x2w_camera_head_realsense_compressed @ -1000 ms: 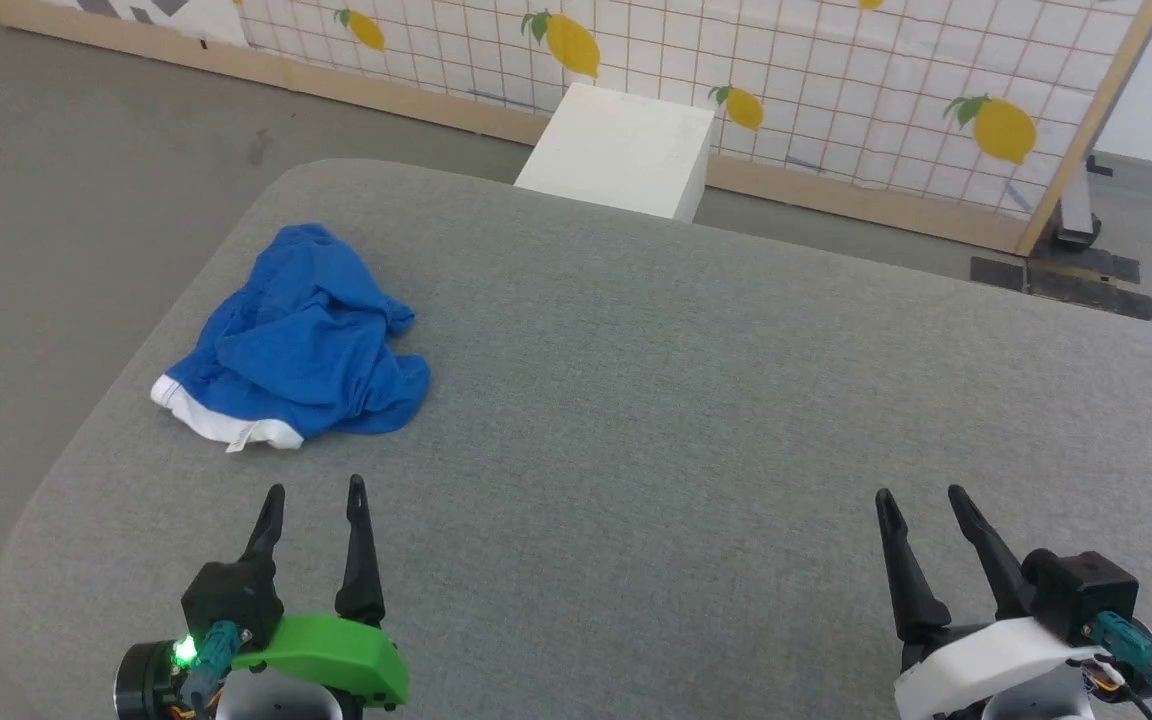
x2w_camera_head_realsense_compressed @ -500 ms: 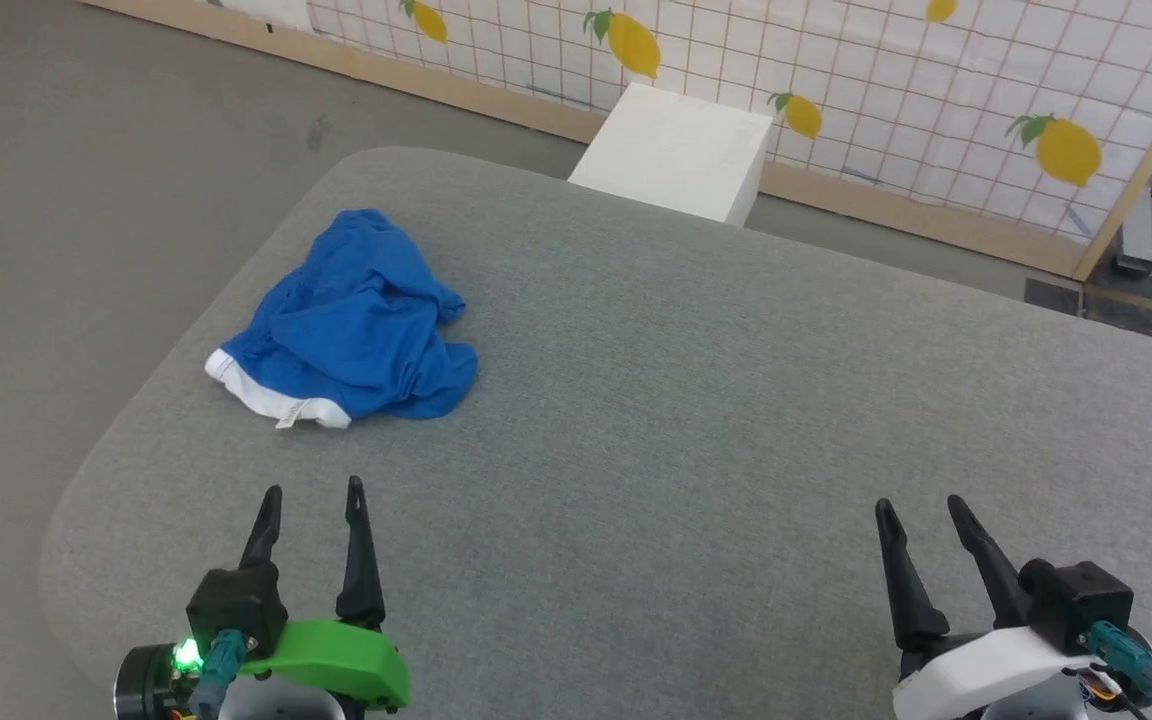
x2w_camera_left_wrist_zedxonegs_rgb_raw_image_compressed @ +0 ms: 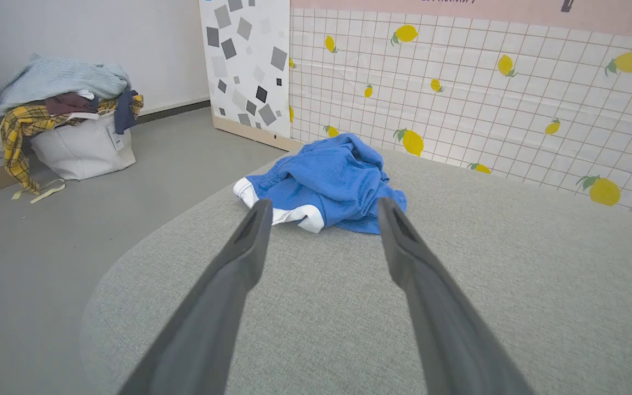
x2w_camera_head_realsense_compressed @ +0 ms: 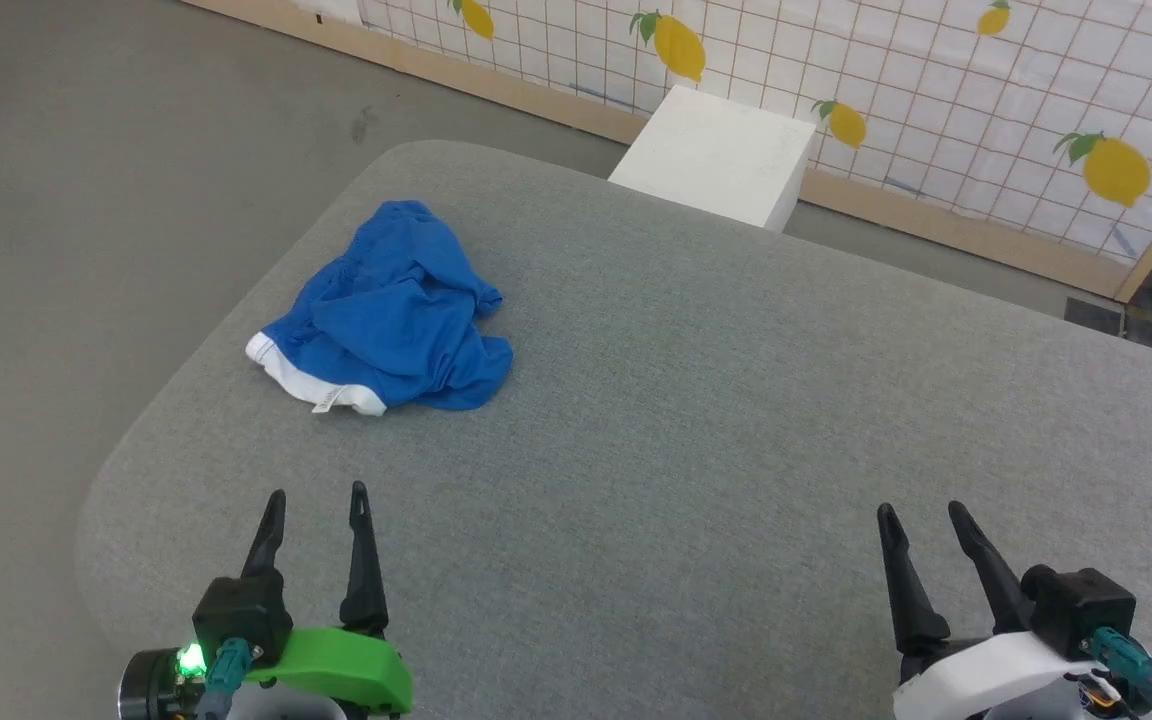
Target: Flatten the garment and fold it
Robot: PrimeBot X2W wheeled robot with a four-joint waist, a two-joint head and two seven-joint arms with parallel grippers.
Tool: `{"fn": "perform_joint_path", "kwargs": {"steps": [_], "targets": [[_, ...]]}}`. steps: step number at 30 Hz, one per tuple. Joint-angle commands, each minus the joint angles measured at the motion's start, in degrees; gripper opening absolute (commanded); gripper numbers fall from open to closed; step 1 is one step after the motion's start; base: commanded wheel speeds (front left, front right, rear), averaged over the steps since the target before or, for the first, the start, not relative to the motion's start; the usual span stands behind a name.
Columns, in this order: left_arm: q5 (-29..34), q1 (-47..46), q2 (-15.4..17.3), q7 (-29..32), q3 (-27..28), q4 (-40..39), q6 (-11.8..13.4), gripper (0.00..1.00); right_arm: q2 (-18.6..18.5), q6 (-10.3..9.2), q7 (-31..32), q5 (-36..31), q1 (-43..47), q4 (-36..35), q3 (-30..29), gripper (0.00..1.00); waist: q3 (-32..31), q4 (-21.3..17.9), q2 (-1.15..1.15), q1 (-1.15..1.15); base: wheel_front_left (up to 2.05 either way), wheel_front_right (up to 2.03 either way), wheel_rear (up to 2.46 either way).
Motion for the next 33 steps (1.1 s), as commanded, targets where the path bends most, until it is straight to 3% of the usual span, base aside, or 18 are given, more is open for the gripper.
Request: {"fn": "perform_joint_path", "kwargs": {"steps": [1, 15, 28, 33], "targets": [[0.1, 0.5, -0.3, -0.6, 0.0, 0.2, -0.2, 1.00, 0.0, -0.09, -0.6, 0.8, 0.5, 0.3, -0.1, 1.00, -0.1, 0.3, 0.00, 0.00, 0.00, 0.00, 0.00], [-1.1, 0.8, -0.3, -2.3, -0.8, 0.8, 0.7, 1.00, 0.1, -0.10, -1.6, 2.0, 1.3, 0.6, -0.2, 1.00, -0.1, 2.6, 0.00, 0.00, 0.00, 0.00, 0.00], [-1.2, 0.7, -0.3, -2.3, -0.7, 0.8, 0.8, 1.00, 0.1, -0.10, -1.3, 1.7, 1.4, 0.0, -0.5, 1.00, 0.2, 2.1, 0.00, 0.00, 0.00, 0.00, 0.00], [-1.9, -2.0, 0.0, -2.3, -1.2, 2.1, -1.2, 1.00, 0.1, -0.10, -0.8, 1.3, 0.9, -0.6, -0.6, 1.00, 1.0, 1.6, 0.00, 0.00, 0.00, 0.00, 0.00]]}}
